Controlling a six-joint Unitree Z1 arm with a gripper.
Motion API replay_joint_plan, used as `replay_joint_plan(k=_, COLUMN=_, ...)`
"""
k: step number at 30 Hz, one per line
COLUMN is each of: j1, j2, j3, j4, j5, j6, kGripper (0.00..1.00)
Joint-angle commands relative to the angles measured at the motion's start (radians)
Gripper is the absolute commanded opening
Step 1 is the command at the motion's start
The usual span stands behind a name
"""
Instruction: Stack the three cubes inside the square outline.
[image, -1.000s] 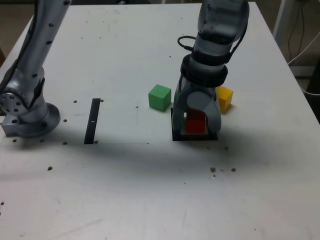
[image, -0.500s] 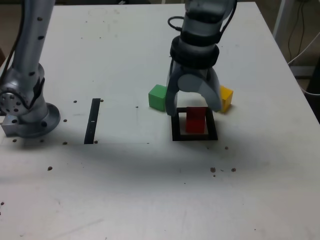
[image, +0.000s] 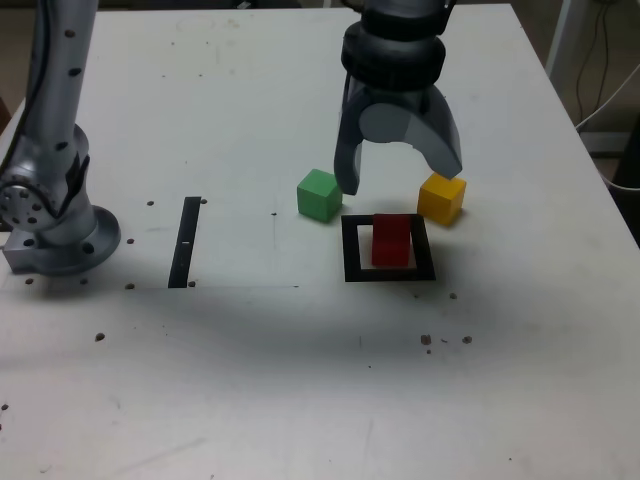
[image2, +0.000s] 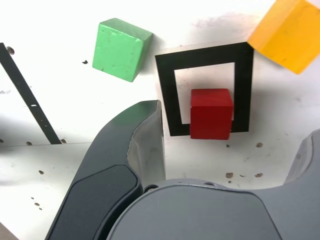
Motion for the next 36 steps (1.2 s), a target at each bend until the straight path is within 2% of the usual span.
replay_joint_plan(k=1, j1=-0.001, j2=0.013, j3=-0.014, j4=0.006, j5=0.002, j6=0.004, kGripper=0.97)
replay_joint_plan(k=29, j1=0.123, j2=0.222, j3=-0.322, j4=0.087, j5=0.055, j6=0.201, kGripper=0.99)
replay_joint_plan(k=36, j1=0.143, j2=0.254, j3=-0.357, j4=0.097, j5=0.060, j6=0.228, kGripper=0.99)
